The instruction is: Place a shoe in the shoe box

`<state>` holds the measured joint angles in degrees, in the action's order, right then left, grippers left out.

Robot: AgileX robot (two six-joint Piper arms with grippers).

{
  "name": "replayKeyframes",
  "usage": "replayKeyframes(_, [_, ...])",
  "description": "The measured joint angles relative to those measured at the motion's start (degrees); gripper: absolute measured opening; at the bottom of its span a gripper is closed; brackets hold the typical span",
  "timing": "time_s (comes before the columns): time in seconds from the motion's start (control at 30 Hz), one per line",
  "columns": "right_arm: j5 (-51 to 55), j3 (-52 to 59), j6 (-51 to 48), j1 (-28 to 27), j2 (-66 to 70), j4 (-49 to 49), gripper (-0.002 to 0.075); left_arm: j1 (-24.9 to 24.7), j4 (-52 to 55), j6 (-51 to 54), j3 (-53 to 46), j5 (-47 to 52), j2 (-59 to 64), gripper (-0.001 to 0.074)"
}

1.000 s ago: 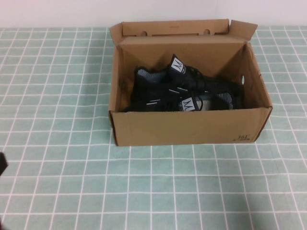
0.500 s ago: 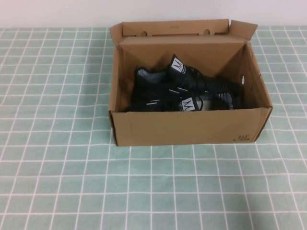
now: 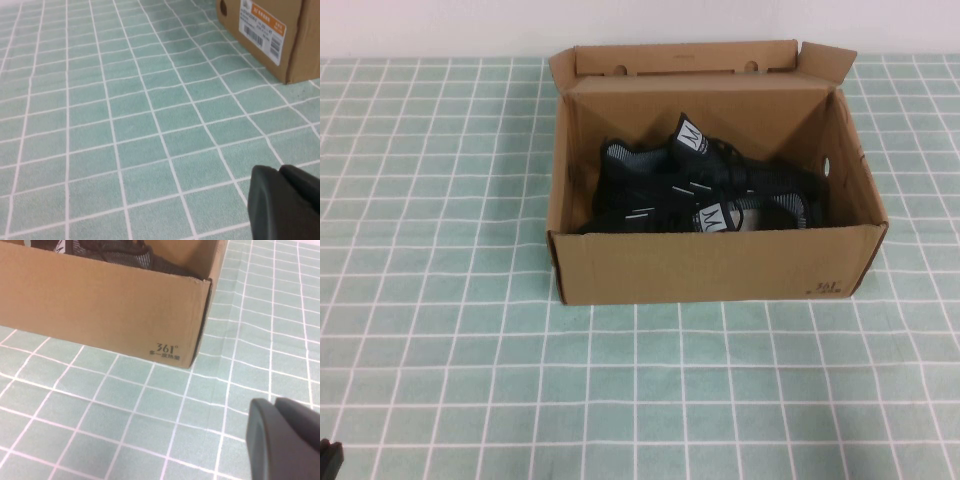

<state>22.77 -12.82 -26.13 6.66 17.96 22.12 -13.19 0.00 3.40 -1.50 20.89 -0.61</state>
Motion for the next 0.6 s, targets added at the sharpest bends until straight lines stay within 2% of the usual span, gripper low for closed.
replayKeyframes(0.6, [0.00,0.00,0.00,0.00,0.00,0.00,-0.0008,0.00,-0.65,-0.23,0.00,0.56,0.00,-0.0004])
